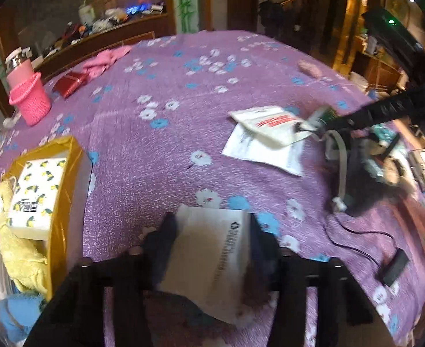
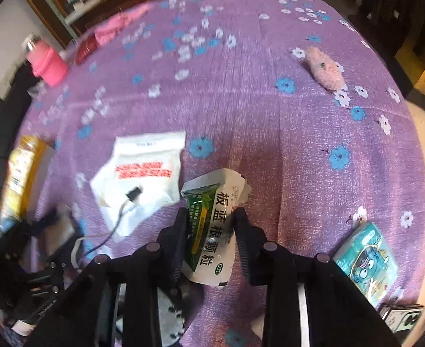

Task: Organize soft objects
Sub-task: 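Grasp the white paper sheet with left while right grasps the green-printed pouch, then carry the paper sheet and the green-printed pouch over the box with both grippers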

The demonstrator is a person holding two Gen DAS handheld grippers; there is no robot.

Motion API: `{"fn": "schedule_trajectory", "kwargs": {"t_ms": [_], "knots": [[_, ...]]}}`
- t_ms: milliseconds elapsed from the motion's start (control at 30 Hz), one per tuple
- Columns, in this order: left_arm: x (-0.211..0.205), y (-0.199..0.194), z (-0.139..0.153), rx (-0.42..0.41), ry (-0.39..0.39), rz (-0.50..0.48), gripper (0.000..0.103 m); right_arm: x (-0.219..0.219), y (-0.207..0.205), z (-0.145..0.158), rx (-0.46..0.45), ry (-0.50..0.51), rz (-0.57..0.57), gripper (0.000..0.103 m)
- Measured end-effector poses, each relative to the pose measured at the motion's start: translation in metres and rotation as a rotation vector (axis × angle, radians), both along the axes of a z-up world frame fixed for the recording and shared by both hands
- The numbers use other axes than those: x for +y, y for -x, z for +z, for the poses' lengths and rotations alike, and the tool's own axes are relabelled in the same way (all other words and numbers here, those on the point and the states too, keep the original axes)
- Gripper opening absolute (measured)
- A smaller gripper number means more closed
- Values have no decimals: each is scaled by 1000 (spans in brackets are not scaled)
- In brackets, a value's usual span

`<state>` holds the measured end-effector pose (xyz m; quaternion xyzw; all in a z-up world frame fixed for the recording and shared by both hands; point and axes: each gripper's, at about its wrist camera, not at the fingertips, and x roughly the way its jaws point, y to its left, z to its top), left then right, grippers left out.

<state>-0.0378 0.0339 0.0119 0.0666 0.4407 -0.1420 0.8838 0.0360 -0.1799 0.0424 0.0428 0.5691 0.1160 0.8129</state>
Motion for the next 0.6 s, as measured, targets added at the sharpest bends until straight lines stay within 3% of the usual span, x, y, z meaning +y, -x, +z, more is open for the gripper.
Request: {"fn": "schedule_trajectory", "kwargs": {"t_ms": [33,200,300,600], "knots": [[1,3,2,-1,17,-10,17,-5,3,3,-16,-21,-8,30],[11,17,20,-22,104,-14,18,-30,27,25,-93,-97,-60,30],[19,22,29,-37,142,-2,13,-37,40,36,-135,-89,-76,30],[61,48,66,-75,281,47,12,-29,63,70,-229,-129,-79,30]]}}
